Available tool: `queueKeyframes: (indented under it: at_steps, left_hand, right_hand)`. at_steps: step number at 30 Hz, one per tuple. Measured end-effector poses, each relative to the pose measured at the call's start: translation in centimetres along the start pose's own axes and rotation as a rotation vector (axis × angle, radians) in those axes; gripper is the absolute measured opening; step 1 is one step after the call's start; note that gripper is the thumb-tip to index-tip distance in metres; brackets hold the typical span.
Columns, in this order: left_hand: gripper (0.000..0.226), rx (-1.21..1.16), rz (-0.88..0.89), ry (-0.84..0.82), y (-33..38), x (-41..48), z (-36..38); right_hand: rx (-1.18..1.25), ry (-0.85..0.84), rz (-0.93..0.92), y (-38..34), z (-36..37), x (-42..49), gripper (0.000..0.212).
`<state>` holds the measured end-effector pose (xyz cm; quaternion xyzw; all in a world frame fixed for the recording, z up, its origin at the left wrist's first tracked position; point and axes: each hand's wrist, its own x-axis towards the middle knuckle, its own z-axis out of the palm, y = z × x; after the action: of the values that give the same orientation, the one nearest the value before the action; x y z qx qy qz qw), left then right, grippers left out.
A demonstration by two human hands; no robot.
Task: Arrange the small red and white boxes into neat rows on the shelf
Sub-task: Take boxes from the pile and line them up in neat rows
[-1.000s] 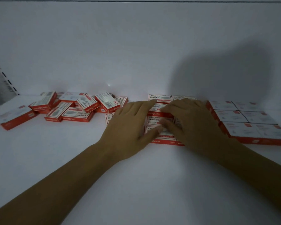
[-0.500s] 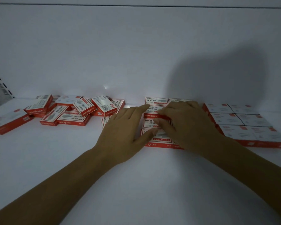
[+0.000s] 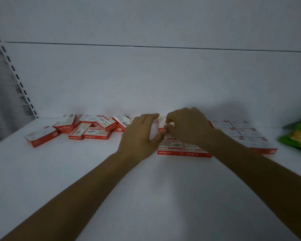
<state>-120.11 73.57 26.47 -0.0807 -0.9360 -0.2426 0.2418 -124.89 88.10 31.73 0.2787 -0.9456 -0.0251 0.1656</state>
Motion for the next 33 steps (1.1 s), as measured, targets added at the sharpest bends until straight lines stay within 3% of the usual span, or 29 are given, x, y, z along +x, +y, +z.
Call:
queueKeyframes:
  at_steps: [2, 5, 14, 20, 23, 28, 33]
  left_hand:
    - [0.060, 0.030, 0.023, -0.053, -0.2, 0.1, -1.6]
    - [0.061, 0.088, 0.074, -0.131, -1.9, -0.9, -4.6]
    - [0.062, 0.051, 0.162, -0.247, -8.8, -7.0, -9.9]
    - [0.061, -0.057, 0.149, -0.261, -11.0, -8.8, -10.9]
    - [0.060, -0.145, 0.133, -0.168, -11.2, -8.1, -10.9]
    - [0.065, -0.064, 0.198, -0.098, -10.9, -8.6, -10.4]
    - [0.073, 0.019, 0.118, -0.149, -11.7, -8.5, -10.0]
  right_hand:
    - [0.029, 0.124, -0.029, -1.4, -0.2, -0.8, 0.024]
    - [0.169, 0.148, -0.012, -3.9, -0.5, -1.5, 0.025]
    - [0.081, -0.113, 0.126, -11.5, 1.9, -2.1, 0.056]
    - [0.064, 0.146, 0.292, -14.9, 3.0, -2.3, 0.035]
    - [0.319, 0.200, 0.337, -14.9, 3.3, -2.9, 0.027]
    - [0.602, 0.149, 0.112, -14.3, 3.7, -3.1, 0.035]
    - [0.585, 0.200, -0.011, -14.5, 3.8, -3.1, 0.048]
